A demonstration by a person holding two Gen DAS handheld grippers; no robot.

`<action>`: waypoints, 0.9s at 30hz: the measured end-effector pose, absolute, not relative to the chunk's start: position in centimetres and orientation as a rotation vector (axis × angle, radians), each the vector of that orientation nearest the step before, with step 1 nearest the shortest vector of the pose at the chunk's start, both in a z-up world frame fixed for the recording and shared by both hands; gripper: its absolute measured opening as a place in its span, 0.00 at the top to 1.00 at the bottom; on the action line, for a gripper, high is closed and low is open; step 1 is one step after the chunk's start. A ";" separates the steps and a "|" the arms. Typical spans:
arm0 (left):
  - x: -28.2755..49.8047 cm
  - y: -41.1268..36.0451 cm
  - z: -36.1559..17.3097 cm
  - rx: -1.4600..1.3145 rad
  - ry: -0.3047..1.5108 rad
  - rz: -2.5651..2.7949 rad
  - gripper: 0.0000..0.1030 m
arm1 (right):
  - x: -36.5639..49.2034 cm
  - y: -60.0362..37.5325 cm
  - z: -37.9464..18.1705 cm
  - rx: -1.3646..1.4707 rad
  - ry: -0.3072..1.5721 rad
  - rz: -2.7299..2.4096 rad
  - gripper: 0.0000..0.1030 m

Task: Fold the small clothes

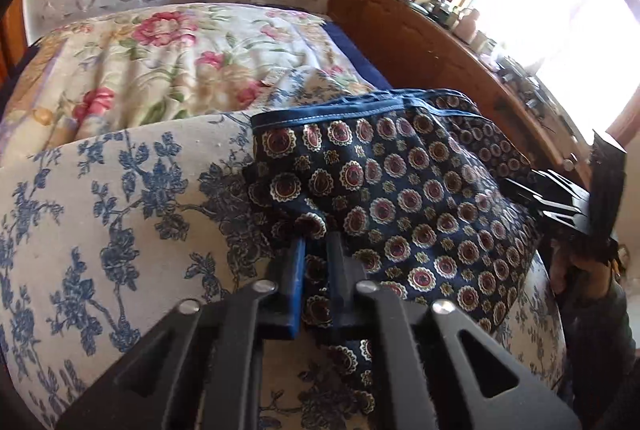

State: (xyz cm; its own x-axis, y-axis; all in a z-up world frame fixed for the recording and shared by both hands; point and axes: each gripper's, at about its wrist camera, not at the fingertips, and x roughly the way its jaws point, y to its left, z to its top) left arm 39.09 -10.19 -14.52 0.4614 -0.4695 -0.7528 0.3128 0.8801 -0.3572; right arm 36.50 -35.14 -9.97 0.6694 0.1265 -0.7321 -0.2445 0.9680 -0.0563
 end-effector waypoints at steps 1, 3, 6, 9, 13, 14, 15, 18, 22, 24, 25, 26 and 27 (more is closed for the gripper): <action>38.9 -10.2 -14.4 -0.173 0.974 -0.495 0.99 | 36.5 -35.3 -10.1 -0.146 0.814 0.214 0.38; 38.1 -10.2 -13.5 -0.163 0.929 -0.508 0.99 | 36.5 -35.5 -10.1 -0.133 0.814 0.223 0.38; 36.9 -10.0 -11.8 -0.142 0.864 -0.486 1.00 | 36.4 -35.6 -9.8 -0.134 0.809 0.220 0.38; 36.2 -8.7 -10.4 -0.141 0.828 -0.473 1.00 | 36.3 -35.2 -9.3 -0.134 0.801 0.224 0.38; 35.5 -5.9 -9.8 -0.122 0.806 -0.418 1.00 | 35.8 -34.2 -8.4 -0.139 0.783 0.239 0.38; 35.3 -5.1 -9.9 -0.120 0.803 -0.407 1.00 | 35.8 -33.9 -8.1 -0.133 0.778 0.249 0.38; 35.2 -4.4 -10.0 -0.122 0.803 -0.399 1.00 | 35.7 -33.6 -8.0 -0.128 0.774 0.256 0.38; 34.9 -2.4 -10.3 -0.125 0.810 -0.375 1.00 | 36.1 -32.4 -7.7 -0.124 0.777 0.283 0.38; 34.6 -2.0 -10.6 -0.116 0.811 -0.376 0.99 | 37.2 -30.6 -8.3 -0.124 0.799 0.308 0.38; 34.8 -2.2 -10.9 -0.104 0.811 -0.374 0.99 | 37.9 -29.9 -8.8 -0.114 0.824 0.315 0.38; 34.7 -2.4 -11.0 -0.101 0.812 -0.369 0.99 | 38.2 -29.7 -9.0 -0.109 0.832 0.312 0.38; 34.9 -2.5 -11.1 -0.098 0.817 -0.360 0.99 | 38.6 -29.6 -9.2 -0.101 0.842 0.310 0.38; 35.0 -2.7 -11.3 -0.098 0.823 -0.354 0.99 | 38.9 -29.5 -9.4 -0.094 0.848 0.306 0.38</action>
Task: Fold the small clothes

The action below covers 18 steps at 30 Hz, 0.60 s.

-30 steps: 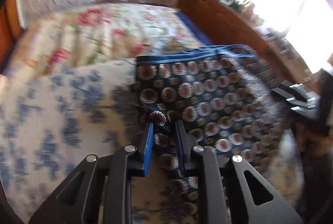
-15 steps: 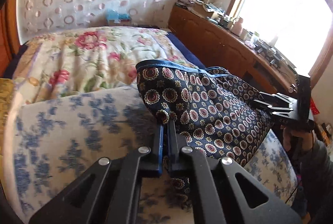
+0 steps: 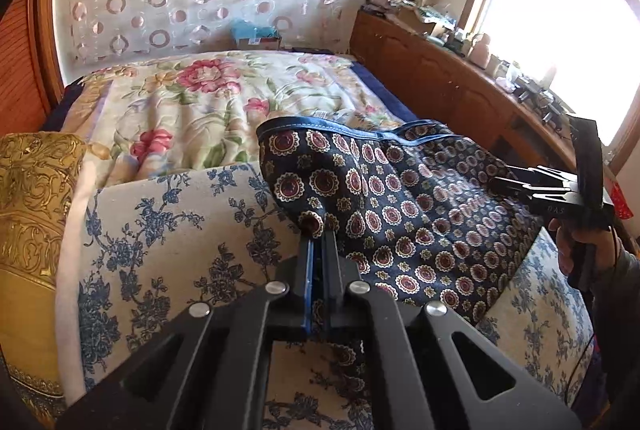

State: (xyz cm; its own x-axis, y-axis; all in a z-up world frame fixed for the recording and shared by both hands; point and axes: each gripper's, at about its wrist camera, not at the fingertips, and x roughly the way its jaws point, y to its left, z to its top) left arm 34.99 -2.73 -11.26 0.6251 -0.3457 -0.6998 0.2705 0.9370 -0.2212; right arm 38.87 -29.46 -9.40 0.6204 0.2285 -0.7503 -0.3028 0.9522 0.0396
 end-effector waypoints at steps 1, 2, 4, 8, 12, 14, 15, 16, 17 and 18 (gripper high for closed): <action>35.1 -2.9 -11.3 -0.099 0.824 -0.355 0.99 | 39.1 -29.4 -9.5 -0.087 0.854 0.303 0.38; 35.2 -3.1 -11.4 -0.101 0.825 -0.359 0.99 | 39.3 -29.5 -9.7 -0.078 0.861 0.300 0.38; 35.3 -3.2 -11.6 -0.100 0.827 -0.362 0.99 | 39.7 -29.6 -10.0 -0.066 0.873 0.296 0.38; 35.5 -3.3 -11.7 -0.098 0.827 -0.364 0.99 | 40.1 -29.7 -10.5 -0.048 0.891 0.305 0.38; 35.9 -3.5 -12.2 -0.097 0.840 -0.353 0.99 | 40.5 -29.0 -11.1 -0.081 0.901 0.317 0.37; 36.3 -3.5 -12.7 -0.096 0.860 -0.339 0.99 | 40.7 -28.7 -11.1 -0.089 0.899 0.317 0.37; 36.5 -3.5 -13.0 -0.094 0.872 -0.336 0.99 | 40.6 -28.7 -11.1 -0.085 0.900 0.318 0.37; 36.9 -3.6 -13.3 -0.087 0.886 -0.330 0.99 | 40.6 -28.6 -11.1 -0.086 0.899 0.318 0.38; 37.2 -3.5 -13.7 -0.080 0.897 -0.325 0.97 | 40.6 -28.6 -11.2 -0.090 0.896 0.320 0.38; 37.4 -3.5 -14.0 -0.072 0.908 -0.320 0.96 | 40.5 -28.5 -11.2 -0.095 0.894 0.321 0.38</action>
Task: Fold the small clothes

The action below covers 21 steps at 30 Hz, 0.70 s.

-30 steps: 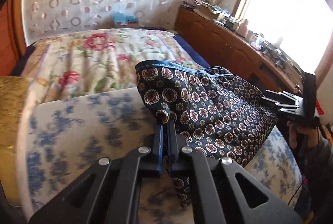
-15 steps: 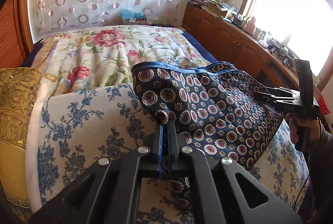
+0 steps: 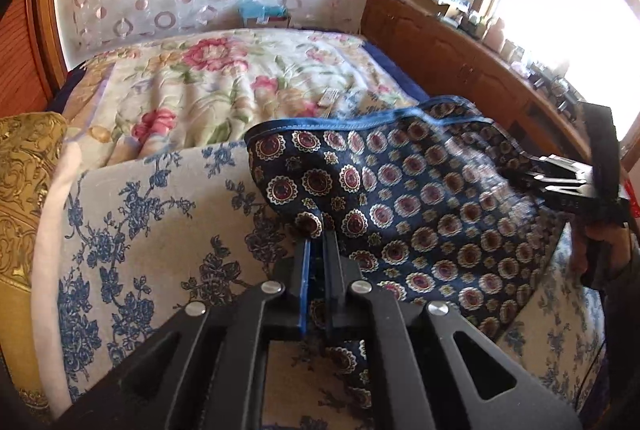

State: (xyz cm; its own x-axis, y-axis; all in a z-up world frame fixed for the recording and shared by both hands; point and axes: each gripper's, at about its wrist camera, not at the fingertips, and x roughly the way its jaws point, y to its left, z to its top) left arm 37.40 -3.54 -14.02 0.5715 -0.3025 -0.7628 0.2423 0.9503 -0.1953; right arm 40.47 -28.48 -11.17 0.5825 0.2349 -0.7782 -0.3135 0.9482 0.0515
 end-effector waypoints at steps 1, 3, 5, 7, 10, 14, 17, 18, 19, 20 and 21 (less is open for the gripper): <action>37.6 -3.6 -14.3 -0.063 0.919 -0.317 0.94 | 40.4 -28.5 -11.2 -0.096 0.892 0.324 0.40; 37.9 -3.8 -14.9 -0.046 0.933 -0.314 0.91 | 40.2 -28.5 -11.2 -0.097 0.890 0.328 0.41; 38.1 -4.0 -14.9 -0.026 0.927 -0.308 0.89 | 40.1 -28.4 -11.2 -0.098 0.888 0.329 0.41; 38.5 -3.9 -15.0 -0.024 0.928 -0.299 0.85 | 39.9 -28.4 -11.3 -0.097 0.886 0.331 0.43; 39.1 -3.5 -15.1 -0.026 0.925 -0.288 0.79 | 39.6 -28.2 -11.3 -0.096 0.882 0.347 0.51; 39.7 -3.1 -15.2 -0.028 0.910 -0.290 0.76 | 39.2 -27.6 -11.2 -0.105 0.881 0.368 0.65; 40.0 -3.0 -15.3 -0.035 0.899 -0.294 0.75 | 39.0 -27.3 -11.1 -0.099 0.883 0.400 0.79; 40.1 -3.0 -15.3 -0.037 0.904 -0.295 0.75 | 39.0 -27.2 -11.1 -0.100 0.882 0.402 0.80; 40.3 -3.0 -15.3 -0.038 0.912 -0.294 0.75 | 38.9 -27.0 -11.0 -0.103 0.879 0.408 0.85; 40.3 -3.1 -15.2 -0.041 0.920 -0.304 0.76 | 38.8 -26.9 -10.9 -0.109 0.873 0.410 0.88; 40.4 -3.1 -15.2 -0.045 0.926 -0.319 0.83 | 38.6 -26.7 -10.8 -0.117 0.862 0.405 0.89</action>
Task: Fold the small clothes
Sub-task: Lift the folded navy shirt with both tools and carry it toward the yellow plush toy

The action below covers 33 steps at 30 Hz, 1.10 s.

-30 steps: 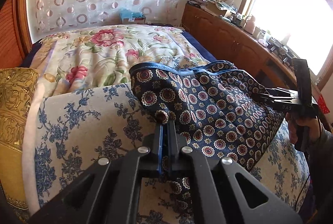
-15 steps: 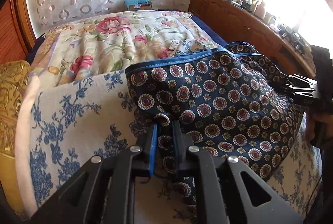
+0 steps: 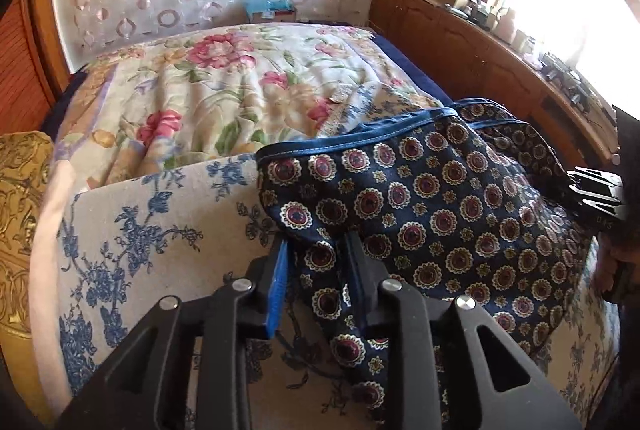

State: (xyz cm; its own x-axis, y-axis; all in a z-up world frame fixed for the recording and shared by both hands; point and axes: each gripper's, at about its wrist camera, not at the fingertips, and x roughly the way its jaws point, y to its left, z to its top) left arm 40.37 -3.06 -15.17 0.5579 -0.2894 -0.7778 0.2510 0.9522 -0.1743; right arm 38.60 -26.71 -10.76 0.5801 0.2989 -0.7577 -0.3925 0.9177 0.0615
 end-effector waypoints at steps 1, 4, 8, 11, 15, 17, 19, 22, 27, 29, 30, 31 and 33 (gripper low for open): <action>40.3 -3.1 -15.1 -0.055 0.935 -0.339 0.86 | 38.5 -26.7 -10.7 -0.120 0.858 0.403 0.90; 39.4 -3.2 -14.5 -0.060 0.912 -0.357 0.96 | 37.6 -26.3 -9.7 -0.129 0.812 0.395 0.92; 37.3 -3.3 -12.5 -0.072 0.840 -0.366 0.98 | 36.3 -25.8 -8.0 -0.138 0.744 0.392 0.93; 34.9 -2.7 -9.7 -0.098 0.762 -0.382 0.98 | 35.1 -24.9 -6.1 -0.154 0.689 0.398 0.93; 31.9 -1.3 -6.2 -0.108 0.670 -0.388 0.98 | 33.6 -23.0 -3.3 -0.171 0.618 0.430 0.93; 30.7 -0.3 -4.8 -0.111 0.633 -0.381 0.98 | 32.9 -21.4 -1.9 -0.196 0.578 0.449 0.93; 29.2 1.2 -3.3 -0.115 0.599 -0.371 0.98 | 32.4 -19.8 -0.7 -0.211 0.543 0.471 0.93; 27.1 3.6 -1.7 -0.112 0.557 -0.342 0.98 | 32.0 -16.9 0.8 -0.242 0.495 0.512 0.93; 23.1 9.5 -0.2 -0.130 0.499 -0.238 0.98 | 32.2 -11.0 2.9 -0.282 0.436 0.609 0.93; 21.5 12.0 -0.2 -0.142 0.479 -0.177 0.98 | 32.5 -8.2 3.6 -0.303 0.420 0.657 0.93; 20.8 13.1 -0.2 -0.152 0.471 -0.155 0.98 | 32.7 -6.9 3.9 -0.311 0.411 0.680 0.93; 20.3 14.0 -0.4 -0.159 0.467 -0.136 0.98 | 33.0 -5.4 4.1 -0.320 0.407 0.704 0.93; 18.8 16.1 -0.9 -0.170 0.455 -0.086 0.98 | 33.8 -2.1 4.3 -0.349 0.397 0.749 0.93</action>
